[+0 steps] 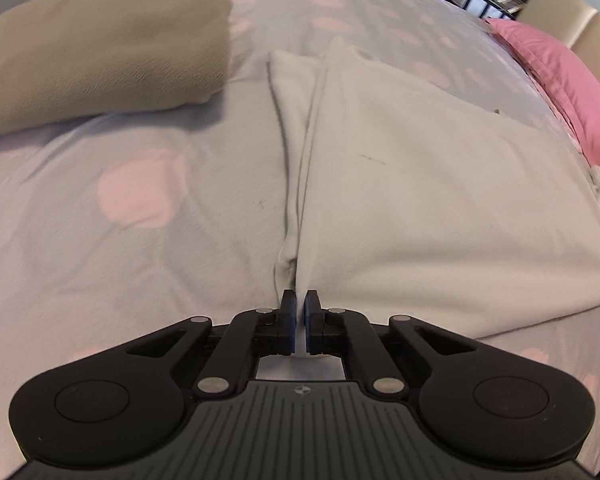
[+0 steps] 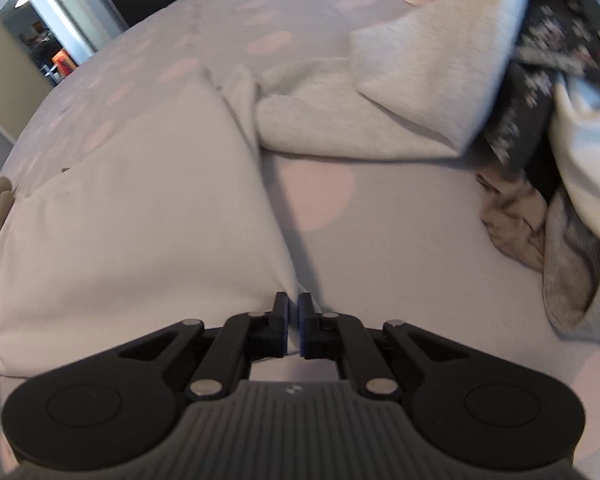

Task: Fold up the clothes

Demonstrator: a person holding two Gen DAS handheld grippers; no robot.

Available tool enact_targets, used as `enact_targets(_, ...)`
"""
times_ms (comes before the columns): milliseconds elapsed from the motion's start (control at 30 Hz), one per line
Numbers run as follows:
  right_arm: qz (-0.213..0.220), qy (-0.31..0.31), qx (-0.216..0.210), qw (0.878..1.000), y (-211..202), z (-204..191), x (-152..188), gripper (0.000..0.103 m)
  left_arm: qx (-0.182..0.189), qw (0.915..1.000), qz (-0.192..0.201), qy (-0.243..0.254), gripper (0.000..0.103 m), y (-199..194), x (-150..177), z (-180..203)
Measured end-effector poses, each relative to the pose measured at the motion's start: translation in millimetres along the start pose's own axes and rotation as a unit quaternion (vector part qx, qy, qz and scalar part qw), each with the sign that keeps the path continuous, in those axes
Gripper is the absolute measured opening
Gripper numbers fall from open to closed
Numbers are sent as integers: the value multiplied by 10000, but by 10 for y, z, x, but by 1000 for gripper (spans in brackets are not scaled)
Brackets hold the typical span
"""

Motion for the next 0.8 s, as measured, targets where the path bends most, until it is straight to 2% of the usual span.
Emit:
enact_targets(133,117,-239,150,9995,-114,-34,48,7,-279,9996,3,28,6,-138,42,48)
enact_targets(200,185,-258,470,9984,-170,-31,82,11,-145,9990,152,-385,9,-167,92,46)
enact_targets(300,279,-256,878,9954,-257,-23,133,26,58,9942,375,-1003,19,-212,167,41)
enact_targets(333,263,-94,676,9973,-283,-2,155,33,126,9916,449,-1208,28,-227,191,38)
enact_targets(367,242,154,431,9987,-311,29,176,49,193,9884,523,-1413,41,-242,216,36)
enact_targets(400,263,433,254,9984,-344,54,200,60,260,9847,596,-1616,49,-258,240,33)
enact_targets(433,282,698,88,9971,-375,77,225,62,328,9805,669,-1819,57,-273,264,30)
enact_targets(600,220,1423,-477,9884,-330,88,375,66,659,9518,1028,-2815,57,-353,383,9)
enact_targets(800,88,1919,-756,9785,-141,141,462,64,690,9434,1086,-3056,57,-117,407,-29)
Point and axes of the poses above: each gripper's, at about its wrist camera, not at the fingertips, and y roughly the way its jaws point, z to its right, x to its underside, the point moved 4 cm from there along y, roughly the way its jaws point, and after that the axes turned 10 degrees about y, right-handed, at the moved point
